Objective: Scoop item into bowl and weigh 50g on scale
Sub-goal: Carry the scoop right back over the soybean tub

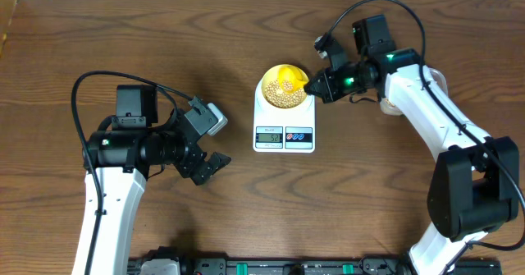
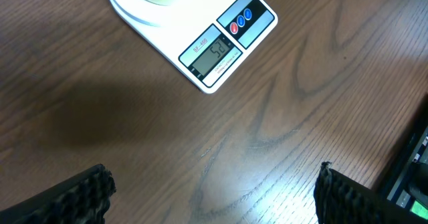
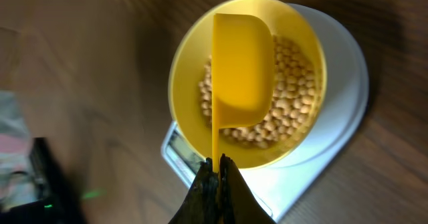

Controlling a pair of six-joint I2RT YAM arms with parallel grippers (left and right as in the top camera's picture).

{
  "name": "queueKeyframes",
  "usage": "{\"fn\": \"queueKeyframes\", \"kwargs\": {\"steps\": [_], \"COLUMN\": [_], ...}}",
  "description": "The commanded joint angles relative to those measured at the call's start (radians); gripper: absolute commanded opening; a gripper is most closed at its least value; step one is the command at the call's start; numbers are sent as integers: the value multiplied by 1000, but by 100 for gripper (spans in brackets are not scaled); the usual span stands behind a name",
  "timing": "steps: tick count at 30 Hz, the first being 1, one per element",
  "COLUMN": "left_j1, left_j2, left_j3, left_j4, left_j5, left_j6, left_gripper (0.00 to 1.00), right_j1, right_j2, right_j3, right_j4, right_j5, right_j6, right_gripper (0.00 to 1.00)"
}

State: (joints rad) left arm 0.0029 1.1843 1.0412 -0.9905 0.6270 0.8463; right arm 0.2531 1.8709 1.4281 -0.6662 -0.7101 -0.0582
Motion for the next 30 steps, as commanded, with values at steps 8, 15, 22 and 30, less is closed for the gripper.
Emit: {"fn": "queueKeyframes", "kwargs": {"steps": [8,15,22,30], "left_j1": [3,3,3,3], "left_j2": [3,3,3,3], "left_j3": [23,23,23,23], "left_j4": [-3,-3,-3,-3], "left_j5": [16,16,16,16], "left_j6": [14,14,14,14], "left_gripper": [98,98,98,98], "right_j1": [-130,-252,-352,-480], "right_j2": [-55,-87,-110,-146], "right_j3": [25,25,25,25], "right_j4": [-5,-154,-266,-413], "right_j5": [-251,-188,-179,-179], "right_j6": [156,162,110,-21], "right_gripper": [1,1,1,1]}}
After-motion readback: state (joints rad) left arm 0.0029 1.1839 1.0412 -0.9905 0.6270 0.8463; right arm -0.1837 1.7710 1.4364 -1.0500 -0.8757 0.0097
